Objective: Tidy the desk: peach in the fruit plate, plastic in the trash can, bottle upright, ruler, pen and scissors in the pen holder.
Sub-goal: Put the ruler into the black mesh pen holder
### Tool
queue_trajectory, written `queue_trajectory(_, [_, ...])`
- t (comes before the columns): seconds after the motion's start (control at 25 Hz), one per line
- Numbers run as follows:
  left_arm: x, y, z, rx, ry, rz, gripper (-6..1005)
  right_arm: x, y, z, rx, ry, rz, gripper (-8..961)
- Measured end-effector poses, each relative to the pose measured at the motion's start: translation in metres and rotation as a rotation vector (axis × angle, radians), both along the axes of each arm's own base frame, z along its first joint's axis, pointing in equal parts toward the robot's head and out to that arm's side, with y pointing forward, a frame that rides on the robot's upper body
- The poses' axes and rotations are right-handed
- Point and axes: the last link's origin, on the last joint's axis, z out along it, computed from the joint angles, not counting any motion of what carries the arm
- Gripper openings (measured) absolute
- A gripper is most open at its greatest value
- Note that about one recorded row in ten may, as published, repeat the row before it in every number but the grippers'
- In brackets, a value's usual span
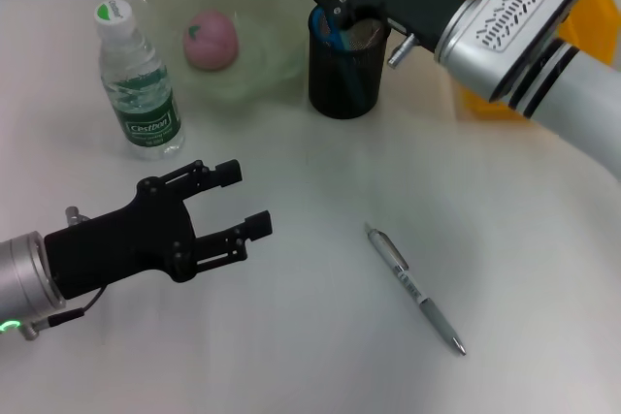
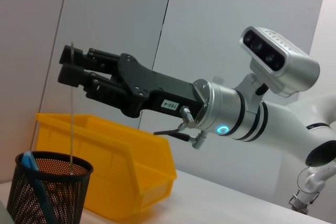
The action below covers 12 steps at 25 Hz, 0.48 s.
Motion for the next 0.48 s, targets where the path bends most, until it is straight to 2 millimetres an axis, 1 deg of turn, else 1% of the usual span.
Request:
queue_trajectory(0.2, [0.0008, 0.0008, 0.0003, 0.0, -0.001, -0.004, 785, -0.0017, 0.0023, 0.0, -0.039, 0.089, -0.074, 470])
queue_trajectory(0.48, [0.0016, 0.0008, 0.0003, -0.002, -0.003, -0.009, 785, 0.004, 0.0036, -0.0001, -0.095, 0.167, -0.163, 477])
